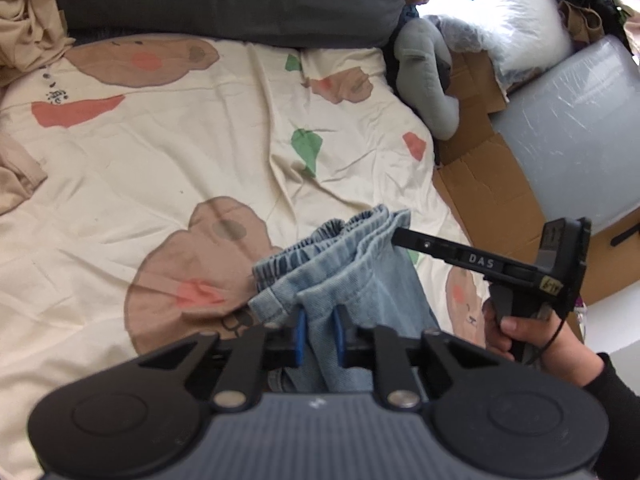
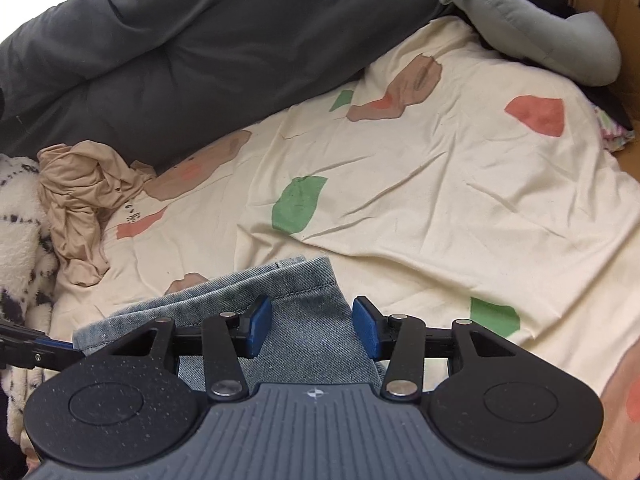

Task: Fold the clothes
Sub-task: 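Pinch the folded jeans edge with the left gripper while the right pinches beside it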

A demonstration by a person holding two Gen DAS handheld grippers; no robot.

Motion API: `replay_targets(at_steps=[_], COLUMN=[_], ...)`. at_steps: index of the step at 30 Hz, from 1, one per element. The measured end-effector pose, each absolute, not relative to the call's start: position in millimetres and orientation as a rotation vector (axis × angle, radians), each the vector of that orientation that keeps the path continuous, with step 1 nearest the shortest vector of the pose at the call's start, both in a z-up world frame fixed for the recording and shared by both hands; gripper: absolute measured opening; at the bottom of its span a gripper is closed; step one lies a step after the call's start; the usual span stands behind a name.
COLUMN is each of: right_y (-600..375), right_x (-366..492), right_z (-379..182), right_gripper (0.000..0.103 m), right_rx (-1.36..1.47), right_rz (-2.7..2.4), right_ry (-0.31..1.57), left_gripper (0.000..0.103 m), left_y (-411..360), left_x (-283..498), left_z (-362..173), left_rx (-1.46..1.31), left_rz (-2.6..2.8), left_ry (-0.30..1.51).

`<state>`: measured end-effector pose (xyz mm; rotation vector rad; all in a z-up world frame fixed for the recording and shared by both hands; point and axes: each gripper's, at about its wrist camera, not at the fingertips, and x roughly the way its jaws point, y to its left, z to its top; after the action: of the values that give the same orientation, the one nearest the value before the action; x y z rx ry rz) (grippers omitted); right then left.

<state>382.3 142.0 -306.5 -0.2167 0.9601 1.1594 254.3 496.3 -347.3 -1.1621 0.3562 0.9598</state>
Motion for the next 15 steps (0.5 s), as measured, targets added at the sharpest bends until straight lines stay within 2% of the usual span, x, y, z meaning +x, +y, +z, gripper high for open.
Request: replay_targets(at_steps=[2,3,4,5,15], right_y=[141,140,139,137,127], right_x=[387,389,392,393,387], right_z=[-308,-308,-308,-306,-274], right_gripper=[0.041,0.026,0.004,0.001,0.0], right_rx=[-0.196,-0.177,-0.168,-0.169,-0.107], right_rz=[1.185,1.187,1.18,1.174,1.215], right_ry=[0.974,0.99,0.995,0.985,0.874], left_gripper=[0.008,0.008,0.007,0.006,0.005], left_y=[495,495,494,493,483], left_x=[253,253,253,252,248], left_z=[-347,-346,-346,-345,-324], left_rx=[-1.165,-1.165,-1.163,-1.16,-1.126], left_rz=[0.965,0.967,0.967,0.967,0.983], left_ry=[0.352,0.352,0.352,0.353,0.298])
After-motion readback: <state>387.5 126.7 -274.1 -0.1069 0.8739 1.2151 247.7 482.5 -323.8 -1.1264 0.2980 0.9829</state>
